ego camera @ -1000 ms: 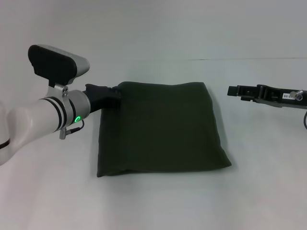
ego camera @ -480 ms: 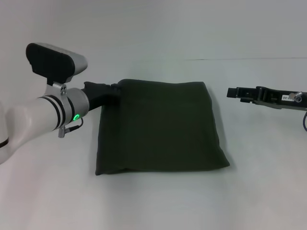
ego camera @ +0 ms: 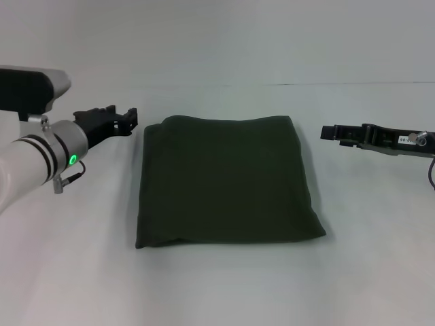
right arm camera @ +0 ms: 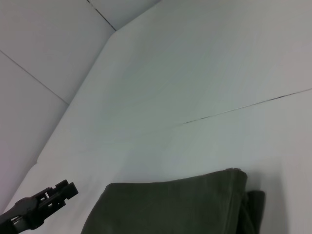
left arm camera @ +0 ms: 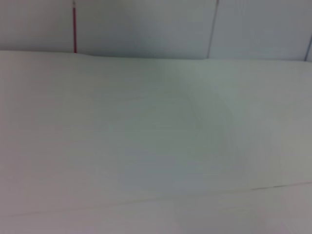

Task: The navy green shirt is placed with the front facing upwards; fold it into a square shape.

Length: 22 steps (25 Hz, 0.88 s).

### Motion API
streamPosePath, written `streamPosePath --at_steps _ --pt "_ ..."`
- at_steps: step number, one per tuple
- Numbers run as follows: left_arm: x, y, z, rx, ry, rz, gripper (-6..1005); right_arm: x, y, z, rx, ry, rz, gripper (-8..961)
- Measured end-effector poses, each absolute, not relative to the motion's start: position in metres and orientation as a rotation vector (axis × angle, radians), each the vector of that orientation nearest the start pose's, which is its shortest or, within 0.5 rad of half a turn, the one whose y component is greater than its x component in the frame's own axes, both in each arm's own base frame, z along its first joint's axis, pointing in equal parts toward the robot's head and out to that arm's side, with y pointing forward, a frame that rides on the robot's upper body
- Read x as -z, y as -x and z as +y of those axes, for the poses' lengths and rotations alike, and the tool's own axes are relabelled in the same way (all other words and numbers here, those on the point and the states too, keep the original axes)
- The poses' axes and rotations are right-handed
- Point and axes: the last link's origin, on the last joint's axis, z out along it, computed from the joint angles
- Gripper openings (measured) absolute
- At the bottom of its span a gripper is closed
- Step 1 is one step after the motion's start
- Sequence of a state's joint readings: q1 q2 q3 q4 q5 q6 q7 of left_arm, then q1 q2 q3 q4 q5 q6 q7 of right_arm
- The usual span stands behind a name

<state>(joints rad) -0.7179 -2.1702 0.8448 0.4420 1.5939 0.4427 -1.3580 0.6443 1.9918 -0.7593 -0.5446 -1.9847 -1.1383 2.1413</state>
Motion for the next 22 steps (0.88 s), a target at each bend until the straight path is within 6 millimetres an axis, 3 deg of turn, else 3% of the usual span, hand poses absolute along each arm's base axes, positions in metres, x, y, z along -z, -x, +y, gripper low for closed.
streamPosePath --at_steps 3,8,15,22 --pt "0.038 0.274 0.436 0.398 1.925 -0.954 338 -0.018 -0.28 0.4 -0.646 2.158 1.542 677" --pt "0.044 0.266 0.433 0.442 1.984 -0.946 580 -0.018 -0.279 0.401 -0.647 2.159 1.542 677" --pt "0.05 0.254 0.429 0.495 2.063 -0.917 594 -0.018 -0.28 0.401 -0.649 2.154 1.542 676" --pt "0.068 0.249 0.427 0.402 2.133 -0.871 593 -0.018 -0.281 0.402 -0.648 2.142 1.542 676"
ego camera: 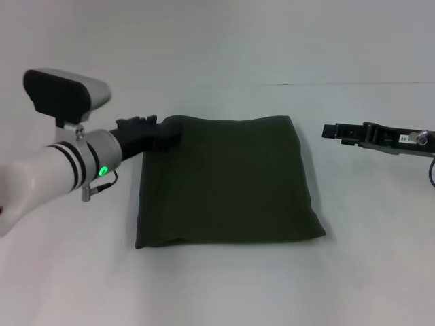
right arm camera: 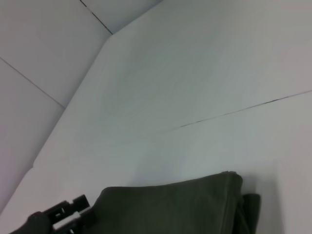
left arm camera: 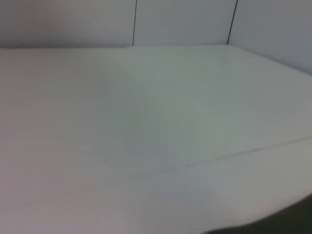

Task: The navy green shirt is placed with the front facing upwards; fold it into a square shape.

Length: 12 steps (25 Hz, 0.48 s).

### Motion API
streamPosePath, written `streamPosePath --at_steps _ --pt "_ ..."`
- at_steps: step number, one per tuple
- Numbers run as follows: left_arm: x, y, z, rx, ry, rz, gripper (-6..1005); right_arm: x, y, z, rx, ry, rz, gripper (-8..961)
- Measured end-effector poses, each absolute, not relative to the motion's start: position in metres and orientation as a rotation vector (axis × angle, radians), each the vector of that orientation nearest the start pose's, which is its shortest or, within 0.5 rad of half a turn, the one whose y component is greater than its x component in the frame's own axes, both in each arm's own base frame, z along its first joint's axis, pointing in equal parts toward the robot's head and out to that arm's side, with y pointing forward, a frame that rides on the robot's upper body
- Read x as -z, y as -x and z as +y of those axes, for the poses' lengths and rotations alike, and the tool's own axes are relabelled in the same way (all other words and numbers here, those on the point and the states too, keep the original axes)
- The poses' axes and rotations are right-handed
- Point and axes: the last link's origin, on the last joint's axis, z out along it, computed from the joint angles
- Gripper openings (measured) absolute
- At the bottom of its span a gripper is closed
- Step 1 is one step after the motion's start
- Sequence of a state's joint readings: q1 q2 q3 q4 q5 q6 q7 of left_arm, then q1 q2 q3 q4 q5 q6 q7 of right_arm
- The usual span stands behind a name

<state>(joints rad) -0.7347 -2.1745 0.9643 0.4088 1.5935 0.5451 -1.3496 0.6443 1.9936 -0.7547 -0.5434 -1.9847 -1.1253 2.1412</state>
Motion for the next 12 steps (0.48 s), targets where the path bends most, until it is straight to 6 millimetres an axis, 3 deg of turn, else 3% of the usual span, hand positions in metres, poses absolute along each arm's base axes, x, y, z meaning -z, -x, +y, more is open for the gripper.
streamPosePath --at_steps 12 --pt "0.082 0.254 0.42 0.303 2.167 -0.861 589 -0.018 -0.279 0.403 -0.652 2.143 1.548 677"
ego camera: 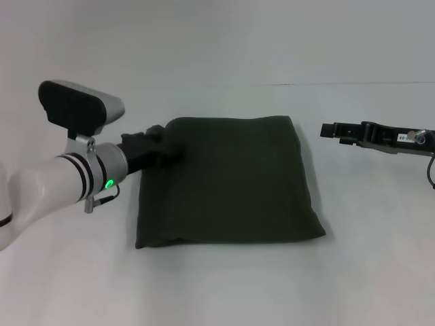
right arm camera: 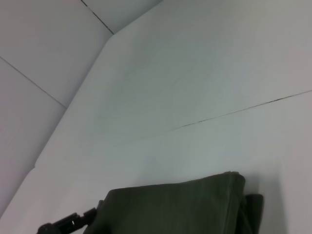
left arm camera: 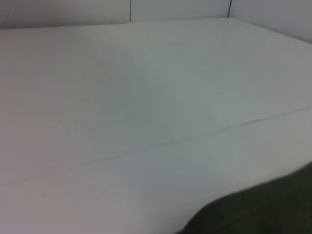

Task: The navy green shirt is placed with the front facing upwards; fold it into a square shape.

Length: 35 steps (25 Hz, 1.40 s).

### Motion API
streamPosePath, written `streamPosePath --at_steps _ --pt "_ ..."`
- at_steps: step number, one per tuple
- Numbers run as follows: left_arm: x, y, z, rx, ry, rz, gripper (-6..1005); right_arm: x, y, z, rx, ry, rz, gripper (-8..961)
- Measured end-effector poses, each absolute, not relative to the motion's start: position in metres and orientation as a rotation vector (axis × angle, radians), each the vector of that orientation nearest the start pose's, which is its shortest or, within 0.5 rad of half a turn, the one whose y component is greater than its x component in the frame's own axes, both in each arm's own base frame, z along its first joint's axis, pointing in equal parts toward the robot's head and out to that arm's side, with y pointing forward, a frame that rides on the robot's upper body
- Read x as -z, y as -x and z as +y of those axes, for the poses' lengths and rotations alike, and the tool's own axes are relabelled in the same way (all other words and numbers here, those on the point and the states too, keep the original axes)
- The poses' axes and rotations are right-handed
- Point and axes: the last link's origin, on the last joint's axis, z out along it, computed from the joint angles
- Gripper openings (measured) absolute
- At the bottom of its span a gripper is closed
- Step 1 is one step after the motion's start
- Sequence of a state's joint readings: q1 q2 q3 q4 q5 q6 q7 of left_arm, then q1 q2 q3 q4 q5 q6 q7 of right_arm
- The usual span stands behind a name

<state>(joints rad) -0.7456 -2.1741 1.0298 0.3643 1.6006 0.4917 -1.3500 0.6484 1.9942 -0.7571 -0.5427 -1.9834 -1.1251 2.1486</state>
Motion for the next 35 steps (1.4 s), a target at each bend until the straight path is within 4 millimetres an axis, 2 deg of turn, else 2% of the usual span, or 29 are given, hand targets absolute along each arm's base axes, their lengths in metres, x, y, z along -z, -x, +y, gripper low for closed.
streamPosePath --at_steps 8,23,35 --pt "0.083 0.252 0.419 0.294 2.19 -0.834 585 -0.02 -0.279 0.404 -0.654 2.141 1.543 676" --pt "0.051 0.261 0.427 0.377 2.052 -0.871 585 -0.021 -0.278 0.405 -0.655 2.139 1.541 676" --pt "0.054 0.263 0.426 0.364 2.062 -0.876 586 -0.019 -0.279 0.403 -0.658 2.139 1.544 676"
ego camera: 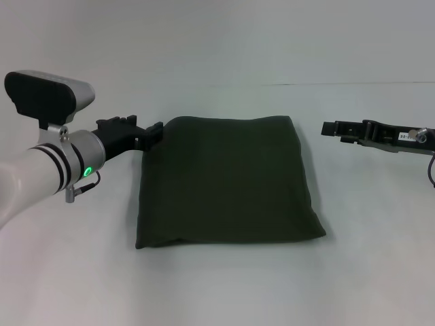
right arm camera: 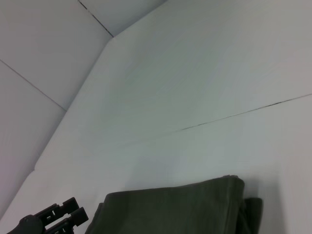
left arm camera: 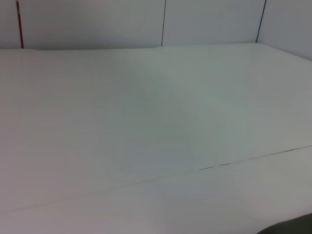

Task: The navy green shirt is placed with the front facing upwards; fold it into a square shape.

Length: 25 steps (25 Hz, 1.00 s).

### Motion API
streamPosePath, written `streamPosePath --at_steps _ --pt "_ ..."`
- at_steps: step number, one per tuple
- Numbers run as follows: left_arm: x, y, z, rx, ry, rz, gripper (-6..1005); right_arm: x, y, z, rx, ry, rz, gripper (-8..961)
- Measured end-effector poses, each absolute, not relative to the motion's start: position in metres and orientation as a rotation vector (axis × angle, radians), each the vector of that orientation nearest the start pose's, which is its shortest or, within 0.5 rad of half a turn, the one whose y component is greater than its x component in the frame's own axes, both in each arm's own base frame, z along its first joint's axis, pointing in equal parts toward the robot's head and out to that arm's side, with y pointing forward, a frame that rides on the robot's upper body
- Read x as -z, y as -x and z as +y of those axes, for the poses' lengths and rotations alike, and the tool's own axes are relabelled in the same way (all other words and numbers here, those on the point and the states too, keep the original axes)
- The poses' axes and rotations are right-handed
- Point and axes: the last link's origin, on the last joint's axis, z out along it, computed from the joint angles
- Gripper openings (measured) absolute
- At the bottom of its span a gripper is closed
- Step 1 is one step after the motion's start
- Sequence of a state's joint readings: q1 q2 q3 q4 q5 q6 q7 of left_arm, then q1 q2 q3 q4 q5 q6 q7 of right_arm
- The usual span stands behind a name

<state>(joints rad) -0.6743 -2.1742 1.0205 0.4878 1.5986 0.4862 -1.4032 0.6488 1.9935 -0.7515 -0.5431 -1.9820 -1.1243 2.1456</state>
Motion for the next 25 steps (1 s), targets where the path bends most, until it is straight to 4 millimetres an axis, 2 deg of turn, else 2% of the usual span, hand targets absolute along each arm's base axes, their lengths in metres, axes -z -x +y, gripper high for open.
streamPosePath --at_steps 18,25 --pt "0.065 0.265 0.422 0.273 2.099 -0.819 585 -0.018 -0.278 0.403 -0.658 2.139 1.547 677" --pt "0.053 0.264 0.427 0.324 2.049 -0.841 585 -0.018 -0.278 0.404 -0.651 2.144 1.54 677"
